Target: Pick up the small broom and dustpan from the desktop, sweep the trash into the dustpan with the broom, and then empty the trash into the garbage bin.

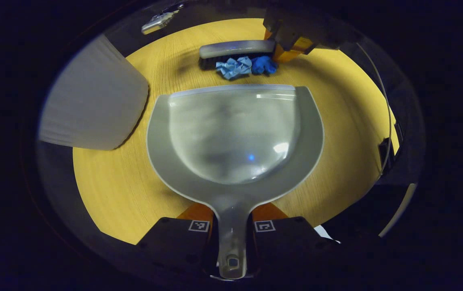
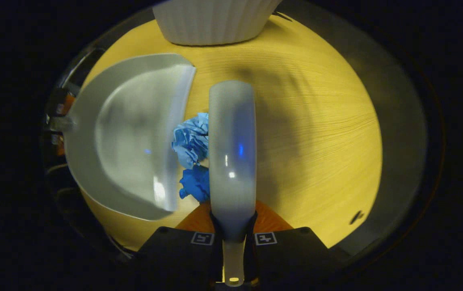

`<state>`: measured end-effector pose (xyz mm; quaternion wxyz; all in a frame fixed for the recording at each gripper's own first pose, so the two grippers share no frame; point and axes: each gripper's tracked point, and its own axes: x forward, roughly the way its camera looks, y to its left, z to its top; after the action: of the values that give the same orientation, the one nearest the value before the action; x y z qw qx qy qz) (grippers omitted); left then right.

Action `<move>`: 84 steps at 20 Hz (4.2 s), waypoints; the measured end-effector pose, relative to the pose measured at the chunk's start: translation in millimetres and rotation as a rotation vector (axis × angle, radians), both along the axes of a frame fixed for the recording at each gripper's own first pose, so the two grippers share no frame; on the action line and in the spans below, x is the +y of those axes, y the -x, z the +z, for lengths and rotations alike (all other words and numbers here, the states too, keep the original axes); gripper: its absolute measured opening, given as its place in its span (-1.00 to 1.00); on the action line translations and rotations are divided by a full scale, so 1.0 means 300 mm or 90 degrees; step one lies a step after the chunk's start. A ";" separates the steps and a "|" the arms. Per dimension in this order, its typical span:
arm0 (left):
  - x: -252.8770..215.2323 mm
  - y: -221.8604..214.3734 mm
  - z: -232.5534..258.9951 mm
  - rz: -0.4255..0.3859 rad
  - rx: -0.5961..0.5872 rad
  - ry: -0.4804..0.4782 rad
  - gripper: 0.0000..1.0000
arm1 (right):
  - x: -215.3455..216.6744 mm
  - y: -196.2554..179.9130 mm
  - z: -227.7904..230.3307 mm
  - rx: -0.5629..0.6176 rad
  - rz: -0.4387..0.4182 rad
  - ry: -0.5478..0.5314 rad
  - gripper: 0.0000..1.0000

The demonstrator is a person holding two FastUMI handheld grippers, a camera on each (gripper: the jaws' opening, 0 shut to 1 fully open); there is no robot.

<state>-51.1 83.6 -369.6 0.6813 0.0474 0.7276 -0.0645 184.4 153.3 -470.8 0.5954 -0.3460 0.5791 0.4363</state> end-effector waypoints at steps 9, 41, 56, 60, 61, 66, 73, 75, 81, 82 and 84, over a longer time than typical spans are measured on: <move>0.002 -0.004 -0.008 -0.045 -0.052 0.020 -0.52 | 0.053 0.142 0.108 0.212 -0.163 -0.117 -0.56; 0.901 -0.520 0.793 -0.217 -0.299 -0.382 -0.53 | -0.436 0.456 -0.053 -0.079 -0.687 -0.577 -0.57; 1.100 -0.561 0.928 -0.725 -0.089 -0.811 -0.53 | -0.481 0.445 -0.375 -0.067 -0.685 -0.549 -0.58; 1.098 -0.565 0.931 -0.674 -0.124 -0.797 -0.53 | -0.493 0.496 -0.403 -0.065 -0.686 -0.538 -0.58; 1.093 -0.567 0.928 -0.644 -0.145 -0.780 -0.53 | -0.499 0.498 -0.414 -0.066 -0.688 -0.537 -0.58; 0.964 -0.577 0.951 -0.447 -0.339 -0.680 -0.57 | -0.566 0.411 -0.315 -0.101 -0.714 -0.535 -0.57; 0.532 -0.613 1.010 -0.234 -0.556 -0.402 -0.54 | -0.578 0.260 0.077 -0.222 -0.709 -0.577 -0.58; 0.400 -0.589 0.949 -0.172 -0.569 -0.307 -0.54 | -0.588 0.218 0.109 -0.246 -0.720 -0.590 -0.58; 0.053 -0.494 0.668 0.025 -0.454 -0.005 -0.53 | -0.633 0.209 -0.093 -0.244 -0.763 -0.500 -0.58; 0.028 -0.466 0.605 0.055 -0.415 0.014 -0.53 | -0.645 0.222 -0.155 -0.224 -0.787 -0.476 -0.58; -0.009 -0.424 0.478 0.078 -0.360 0.028 -0.52 | -0.648 0.264 -0.288 -0.187 -0.809 -0.433 -0.58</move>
<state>76.2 81.0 -226.3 0.8604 0.0046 0.5091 -0.0230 105.3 -41.0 -557.1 0.8793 0.2054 0.4148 0.1119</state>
